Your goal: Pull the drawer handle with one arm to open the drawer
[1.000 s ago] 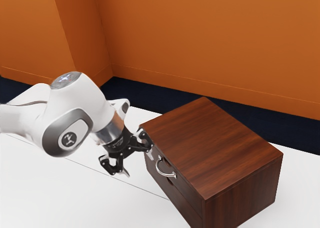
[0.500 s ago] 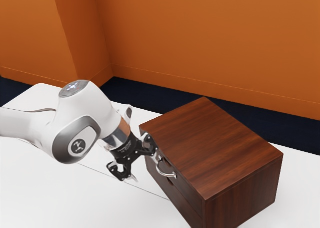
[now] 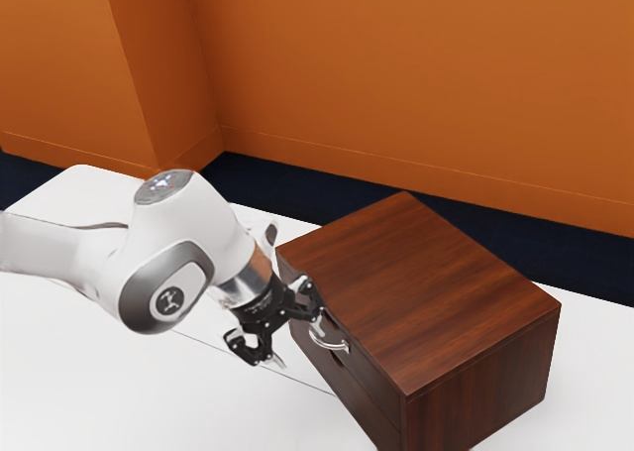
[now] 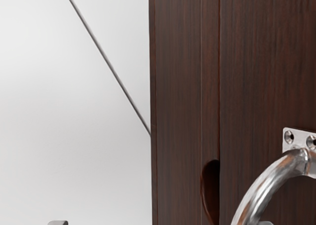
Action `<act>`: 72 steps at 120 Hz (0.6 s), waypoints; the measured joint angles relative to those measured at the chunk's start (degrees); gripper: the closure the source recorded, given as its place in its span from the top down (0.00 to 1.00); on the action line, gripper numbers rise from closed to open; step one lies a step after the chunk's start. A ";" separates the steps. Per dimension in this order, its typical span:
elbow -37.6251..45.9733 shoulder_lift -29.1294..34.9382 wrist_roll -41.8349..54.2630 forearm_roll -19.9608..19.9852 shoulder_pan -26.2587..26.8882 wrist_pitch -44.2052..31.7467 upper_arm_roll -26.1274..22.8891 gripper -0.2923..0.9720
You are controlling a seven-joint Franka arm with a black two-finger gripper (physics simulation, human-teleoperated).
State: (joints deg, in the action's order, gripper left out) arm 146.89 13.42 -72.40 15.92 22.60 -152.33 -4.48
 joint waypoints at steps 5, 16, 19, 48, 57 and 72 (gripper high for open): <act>-0.05 -0.37 0.19 -0.01 0.12 -0.48 0.00 0.58; -0.03 -0.64 0.56 -0.01 0.26 -1.16 0.00 0.55; 0.01 -0.66 0.65 -0.01 0.29 -1.26 0.00 0.55; 0.33 0.35 1.17 0.02 0.35 0.76 0.19 0.51; 0.46 1.38 1.25 0.06 0.28 2.27 0.31 0.50; 0.63 2.30 1.24 0.21 0.12 4.74 0.36 0.50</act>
State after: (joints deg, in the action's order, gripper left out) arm 147.51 15.72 -71.16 16.13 22.72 -147.59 -4.12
